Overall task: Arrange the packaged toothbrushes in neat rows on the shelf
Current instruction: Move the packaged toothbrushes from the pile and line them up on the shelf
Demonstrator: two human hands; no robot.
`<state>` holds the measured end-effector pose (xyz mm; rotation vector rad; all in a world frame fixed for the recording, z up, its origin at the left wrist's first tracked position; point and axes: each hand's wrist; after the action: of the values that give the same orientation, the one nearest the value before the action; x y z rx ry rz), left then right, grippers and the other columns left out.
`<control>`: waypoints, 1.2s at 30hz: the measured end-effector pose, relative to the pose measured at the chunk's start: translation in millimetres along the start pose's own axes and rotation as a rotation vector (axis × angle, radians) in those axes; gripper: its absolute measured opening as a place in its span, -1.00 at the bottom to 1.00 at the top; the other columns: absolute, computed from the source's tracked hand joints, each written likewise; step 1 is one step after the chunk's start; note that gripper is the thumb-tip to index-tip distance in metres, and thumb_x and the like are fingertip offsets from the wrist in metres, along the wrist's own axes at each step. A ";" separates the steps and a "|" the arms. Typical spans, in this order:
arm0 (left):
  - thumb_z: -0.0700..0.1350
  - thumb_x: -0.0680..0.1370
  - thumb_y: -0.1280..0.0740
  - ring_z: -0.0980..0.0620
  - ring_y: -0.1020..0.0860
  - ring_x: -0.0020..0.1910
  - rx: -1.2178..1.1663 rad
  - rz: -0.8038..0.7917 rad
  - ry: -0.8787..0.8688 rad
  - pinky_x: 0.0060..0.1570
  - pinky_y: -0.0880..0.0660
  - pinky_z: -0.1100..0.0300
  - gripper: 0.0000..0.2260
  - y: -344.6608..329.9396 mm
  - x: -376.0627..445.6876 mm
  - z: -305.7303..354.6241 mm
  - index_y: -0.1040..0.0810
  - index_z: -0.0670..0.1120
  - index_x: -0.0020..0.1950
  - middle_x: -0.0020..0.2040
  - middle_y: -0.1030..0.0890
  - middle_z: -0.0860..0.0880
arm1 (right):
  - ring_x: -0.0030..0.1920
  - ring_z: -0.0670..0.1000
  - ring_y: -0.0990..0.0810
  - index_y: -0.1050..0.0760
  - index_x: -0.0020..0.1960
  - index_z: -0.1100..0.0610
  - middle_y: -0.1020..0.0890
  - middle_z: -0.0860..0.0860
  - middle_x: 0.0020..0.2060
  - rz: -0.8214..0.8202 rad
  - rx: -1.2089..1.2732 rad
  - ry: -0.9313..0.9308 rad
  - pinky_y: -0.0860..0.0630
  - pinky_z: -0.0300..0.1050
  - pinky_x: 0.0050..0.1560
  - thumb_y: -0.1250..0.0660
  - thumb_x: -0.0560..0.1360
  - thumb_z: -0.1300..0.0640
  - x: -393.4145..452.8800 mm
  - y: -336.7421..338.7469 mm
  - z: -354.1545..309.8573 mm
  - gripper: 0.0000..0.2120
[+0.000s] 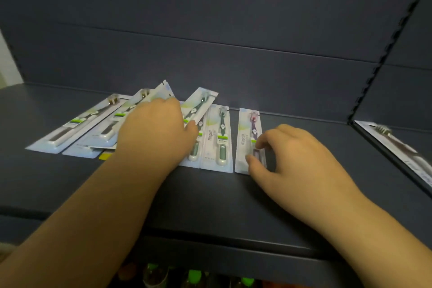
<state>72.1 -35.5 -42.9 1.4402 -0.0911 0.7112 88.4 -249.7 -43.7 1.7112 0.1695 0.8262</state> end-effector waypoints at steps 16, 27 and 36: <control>0.03 0.42 -0.35 0.01 -0.45 -0.03 -0.604 -0.107 -0.040 -0.01 -0.47 -0.01 -0.68 5.8 -20.2 6.2 -0.36 0.04 0.12 0.07 -0.40 0.03 | -0.15 0.06 -0.53 -0.34 -0.31 -0.01 -0.44 -0.07 -0.33 -0.557 -0.130 -0.163 -0.44 -0.08 -0.14 -0.17 0.50 -0.21 82.1 -10.8 -45.9 -0.66; 0.07 0.52 -0.33 0.25 -0.46 -0.10 -0.794 -0.090 -0.046 -0.23 -0.28 0.42 -0.69 2.2 -19.9 4.3 -0.40 0.12 0.23 0.20 -0.45 0.11 | -0.41 0.05 -0.55 -0.50 -0.35 0.10 -0.58 0.00 -0.44 -0.338 0.037 -0.273 -0.37 -0.14 -0.39 -0.25 0.47 -0.14 91.9 -2.5 -35.0 -0.64; 0.07 0.51 -0.35 0.21 -0.50 -0.06 -0.868 -0.037 -0.002 -0.19 -0.36 0.38 -0.72 0.6 -19.9 8.1 -0.43 0.11 0.20 0.21 -0.48 0.06 | -0.17 0.07 -0.52 -0.40 -0.23 0.02 -0.47 -0.05 -0.28 -0.448 -0.206 -0.261 -0.35 -0.09 -0.27 -0.14 0.49 -0.27 80.5 -19.7 -45.0 -0.63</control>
<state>58.9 -50.7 -50.3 0.6078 -0.3301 0.5344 126.9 -166.2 -22.9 1.4911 0.2671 0.2760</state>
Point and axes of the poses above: each hand's wrist, its own x-axis towards the middle knuckle, its own y-axis out of the back of the hand, z = x × y
